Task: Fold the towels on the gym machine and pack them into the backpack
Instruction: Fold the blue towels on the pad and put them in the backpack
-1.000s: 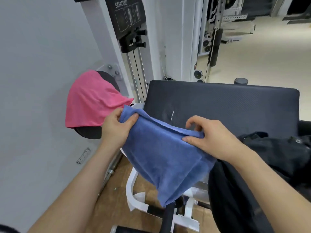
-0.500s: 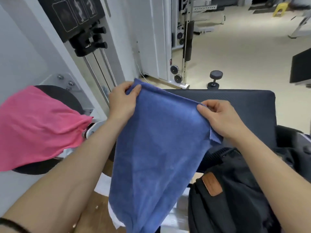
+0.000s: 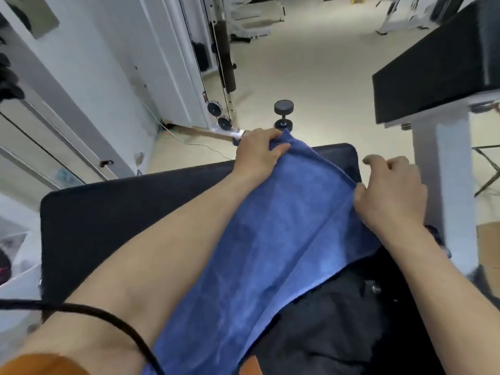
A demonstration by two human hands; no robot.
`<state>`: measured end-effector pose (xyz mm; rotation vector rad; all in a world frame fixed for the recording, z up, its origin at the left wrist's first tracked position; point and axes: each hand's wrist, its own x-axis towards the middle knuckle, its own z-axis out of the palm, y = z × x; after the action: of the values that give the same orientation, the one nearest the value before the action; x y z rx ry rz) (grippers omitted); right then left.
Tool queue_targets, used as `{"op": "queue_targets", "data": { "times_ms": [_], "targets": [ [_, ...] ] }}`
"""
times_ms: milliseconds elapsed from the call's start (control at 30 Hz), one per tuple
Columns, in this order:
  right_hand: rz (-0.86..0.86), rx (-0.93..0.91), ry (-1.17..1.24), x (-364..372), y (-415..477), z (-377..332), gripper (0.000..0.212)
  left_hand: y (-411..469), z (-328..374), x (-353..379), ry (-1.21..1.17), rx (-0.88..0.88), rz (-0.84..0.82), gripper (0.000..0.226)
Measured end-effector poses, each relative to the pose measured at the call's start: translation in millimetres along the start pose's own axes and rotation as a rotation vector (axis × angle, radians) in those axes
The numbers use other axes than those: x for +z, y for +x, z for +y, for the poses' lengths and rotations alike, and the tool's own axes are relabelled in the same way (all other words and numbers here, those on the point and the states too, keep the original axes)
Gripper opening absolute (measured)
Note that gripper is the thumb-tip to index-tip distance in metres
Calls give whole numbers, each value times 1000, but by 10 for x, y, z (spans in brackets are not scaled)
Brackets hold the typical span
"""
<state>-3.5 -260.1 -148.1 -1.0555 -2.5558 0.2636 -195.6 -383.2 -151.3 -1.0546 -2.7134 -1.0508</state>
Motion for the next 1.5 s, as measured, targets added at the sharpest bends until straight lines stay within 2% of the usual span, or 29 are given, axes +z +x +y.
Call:
{"op": "queue_targets", "data": {
  "times_ms": [67,133,233,300,400,500,600,700,767,867,933,1033,1100,1167,1200,1267,1333,1433,1500],
  "targets": [
    [37,-173,43,51,17,-137,47,-56,-57,-6,61,7,3,36],
    [-5,-422,138,132,-34,-382,49,-316,-96,-162,14,31,121,42],
    [-142,-674,135,315,-129,-731,51,-1072,-246,-466,-41,-51,233,23],
    [-214,-688,43,414,-161,-879,52,-1670,-493,-613,33,-166,235,15],
    [-206,-608,-92,459,-225,-1058,52,-2338,-909,-726,163,-366,142,23],
    [-219,-559,-204,475,-325,-1270,63,-2573,-1076,-720,211,-403,71,20],
    [-161,-742,-110,495,-483,-1480,58,-2553,-1061,-710,254,-403,73,14],
    [-306,-908,31,608,-630,-1617,35,-2572,-1039,-792,194,-396,64,17],
    [-355,-872,94,653,-636,-1637,24,-2602,-1050,-877,0,-467,-39,19],
    [-396,-783,179,675,-565,-1653,14,-2595,-1095,-1079,-326,-673,-310,17],
    [-421,-750,185,685,-530,-1686,12,-2579,-1193,-1267,-443,-737,-433,18],
    [-452,-684,195,709,-508,-1728,11,-2528,-1365,-1660,-393,-678,-508,23],
    [-461,-640,202,717,-504,-1749,11,-2487,-1486,-1944,-245,-639,-527,23],
    [-471,-596,214,718,-512,-1771,13,-2434,-1594,-2245,-22,-600,-459,25],
    [-473,-572,216,721,-523,-1776,14,-2401,-1638,-2384,51,-578,-370,28],
    [-461,-521,215,721,-541,-1784,15,-2349,-1738,-2629,40,-561,-116,41],
    [-444,-481,209,721,-559,-1794,15,-2333,-1848,-2803,-25,-553,46,31],
    [-442,-445,202,719,-565,-1808,16,-2353,-2055,-2861,99,-549,4,8],
    [-440,-435,208,722,-549,-1818,18,-2364,-2198,-2834,165,-580,5,3]
  ]
}}
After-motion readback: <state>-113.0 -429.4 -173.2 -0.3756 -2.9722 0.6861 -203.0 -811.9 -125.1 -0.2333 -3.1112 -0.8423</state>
